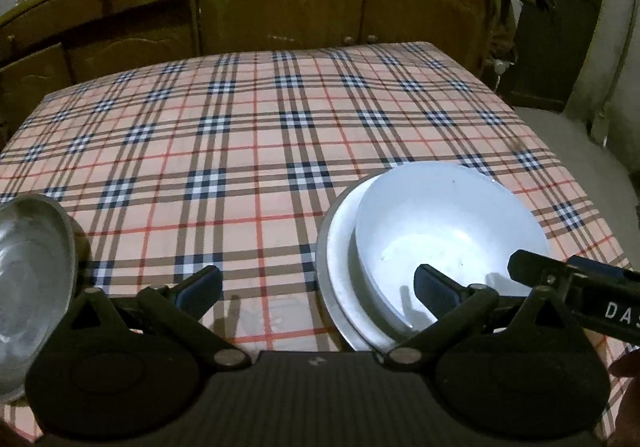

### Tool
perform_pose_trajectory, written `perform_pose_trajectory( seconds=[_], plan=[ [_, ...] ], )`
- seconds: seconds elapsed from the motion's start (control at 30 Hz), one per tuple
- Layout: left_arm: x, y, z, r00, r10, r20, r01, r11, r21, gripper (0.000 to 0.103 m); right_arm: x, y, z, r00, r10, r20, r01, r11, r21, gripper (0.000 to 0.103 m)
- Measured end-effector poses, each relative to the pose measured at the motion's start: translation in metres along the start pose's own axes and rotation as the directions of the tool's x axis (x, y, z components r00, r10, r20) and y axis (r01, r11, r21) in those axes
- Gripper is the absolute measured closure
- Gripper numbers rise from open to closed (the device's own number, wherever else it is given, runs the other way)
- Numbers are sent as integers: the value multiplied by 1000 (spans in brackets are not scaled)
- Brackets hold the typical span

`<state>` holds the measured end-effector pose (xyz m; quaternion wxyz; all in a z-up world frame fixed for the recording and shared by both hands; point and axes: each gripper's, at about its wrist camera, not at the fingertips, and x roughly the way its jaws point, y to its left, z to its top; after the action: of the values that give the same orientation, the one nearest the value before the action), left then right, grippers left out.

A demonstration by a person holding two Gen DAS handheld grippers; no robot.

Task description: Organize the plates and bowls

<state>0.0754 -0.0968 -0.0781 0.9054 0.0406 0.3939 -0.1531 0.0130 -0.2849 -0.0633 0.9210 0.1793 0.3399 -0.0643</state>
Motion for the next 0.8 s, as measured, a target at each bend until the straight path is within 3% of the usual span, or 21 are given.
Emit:
perform_pose_trajectory(
  seconds=[0.5, 0.57, 0.7, 0.77, 0.8],
  plan=[
    [36, 1, 10, 999, -36, -32, 36, 999, 12, 0, 34, -12, 4, 995, 64, -71, -59, 996, 71, 18],
    [40, 2, 12, 998, -60, -30, 60, 998, 5, 0, 39, -13, 5, 994, 82, -76, -75, 994, 84, 26],
    [44, -1, 13, 993, -121, -14, 121, 993, 5, 14, 45, -8, 7, 987, 135, -81, -127, 987, 93, 45],
    [43, -3, 14, 989, -147, -8, 147, 989, 7, 25, 46, -5, 7, 988, 128, -82, -120, 988, 101, 45],
    [42, -5, 14, 987, -161, -7, 161, 987, 12, 36, 46, -5, 8, 989, 127, -82, -119, 988, 100, 45]
  ],
)
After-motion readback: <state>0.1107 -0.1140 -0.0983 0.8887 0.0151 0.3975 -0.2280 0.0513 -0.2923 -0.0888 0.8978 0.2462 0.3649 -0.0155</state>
